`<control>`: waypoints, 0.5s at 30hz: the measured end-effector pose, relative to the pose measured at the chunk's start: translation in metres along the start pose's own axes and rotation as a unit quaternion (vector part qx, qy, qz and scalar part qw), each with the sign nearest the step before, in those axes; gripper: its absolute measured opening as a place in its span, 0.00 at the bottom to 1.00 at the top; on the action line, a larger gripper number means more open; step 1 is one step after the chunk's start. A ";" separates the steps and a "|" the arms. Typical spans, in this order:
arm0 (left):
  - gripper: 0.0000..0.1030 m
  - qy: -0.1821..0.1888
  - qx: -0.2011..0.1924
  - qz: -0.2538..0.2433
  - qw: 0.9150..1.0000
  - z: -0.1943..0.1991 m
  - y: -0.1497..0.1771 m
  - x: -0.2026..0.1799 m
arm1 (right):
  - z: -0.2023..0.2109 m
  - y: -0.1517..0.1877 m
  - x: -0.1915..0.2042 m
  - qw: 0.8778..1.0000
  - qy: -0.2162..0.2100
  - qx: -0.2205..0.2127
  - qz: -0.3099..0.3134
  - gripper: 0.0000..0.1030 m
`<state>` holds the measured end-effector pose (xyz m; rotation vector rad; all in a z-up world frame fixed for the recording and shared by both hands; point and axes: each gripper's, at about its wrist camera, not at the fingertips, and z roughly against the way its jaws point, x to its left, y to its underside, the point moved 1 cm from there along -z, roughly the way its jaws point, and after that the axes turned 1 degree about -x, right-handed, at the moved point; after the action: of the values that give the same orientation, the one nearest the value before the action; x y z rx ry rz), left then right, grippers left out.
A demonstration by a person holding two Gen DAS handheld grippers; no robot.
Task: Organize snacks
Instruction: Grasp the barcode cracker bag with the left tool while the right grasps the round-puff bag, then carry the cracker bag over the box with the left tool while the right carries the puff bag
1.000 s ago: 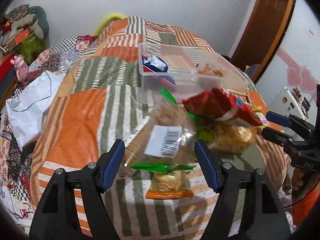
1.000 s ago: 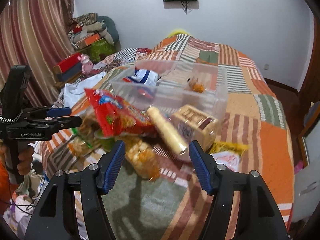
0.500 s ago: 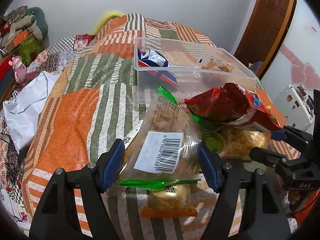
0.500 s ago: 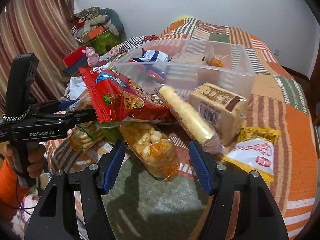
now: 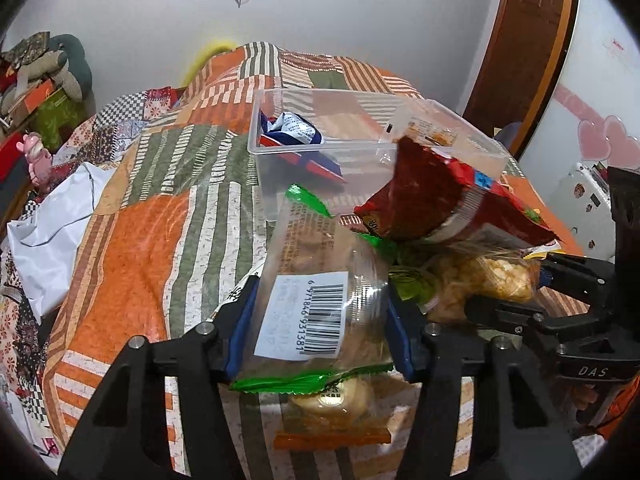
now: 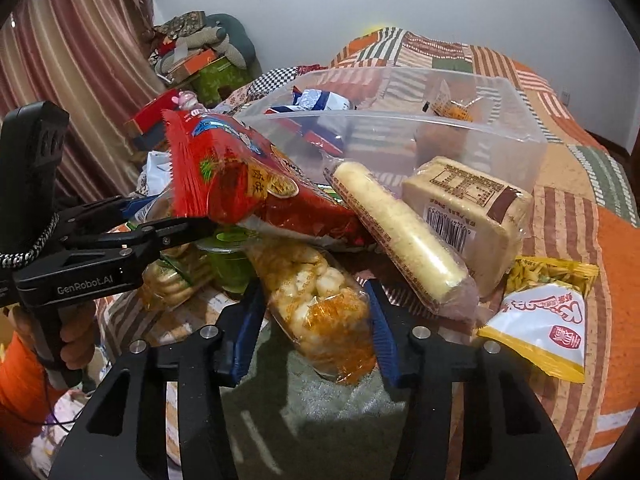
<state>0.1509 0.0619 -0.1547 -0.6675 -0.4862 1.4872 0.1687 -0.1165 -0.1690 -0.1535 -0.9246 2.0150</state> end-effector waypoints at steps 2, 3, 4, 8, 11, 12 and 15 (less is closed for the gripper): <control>0.51 -0.007 -0.002 -0.005 1.000 0.002 0.001 -0.002 | 0.003 0.001 0.001 1.000 0.001 -0.003 0.003 0.41; 0.50 -0.008 -0.003 -0.006 1.000 0.003 0.001 -0.003 | 0.006 0.002 0.002 1.000 0.001 -0.006 0.004 0.40; 0.50 -0.009 -0.004 -0.006 1.000 0.004 0.002 -0.004 | 0.008 0.003 0.002 1.000 0.000 -0.008 0.003 0.38; 0.49 -0.005 -0.007 0.000 1.000 0.010 0.003 -0.004 | 0.020 0.002 0.001 1.000 -0.004 -0.019 -0.002 0.34; 0.48 -0.004 -0.011 0.004 1.000 0.017 0.004 -0.004 | 0.027 0.003 0.000 1.000 -0.009 -0.026 -0.006 0.31; 0.48 -0.005 -0.013 0.005 1.000 0.020 0.004 -0.004 | 0.029 0.003 0.001 1.000 -0.009 -0.027 -0.006 0.31; 0.48 -0.006 -0.019 0.007 1.000 0.028 0.004 -0.004 | 0.036 0.001 0.002 0.999 -0.009 -0.034 -0.006 0.29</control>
<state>0.1288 0.0606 -0.1364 -0.6935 -0.5197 1.4995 0.1510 -0.1351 -0.1438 -0.1668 -1.0046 1.9782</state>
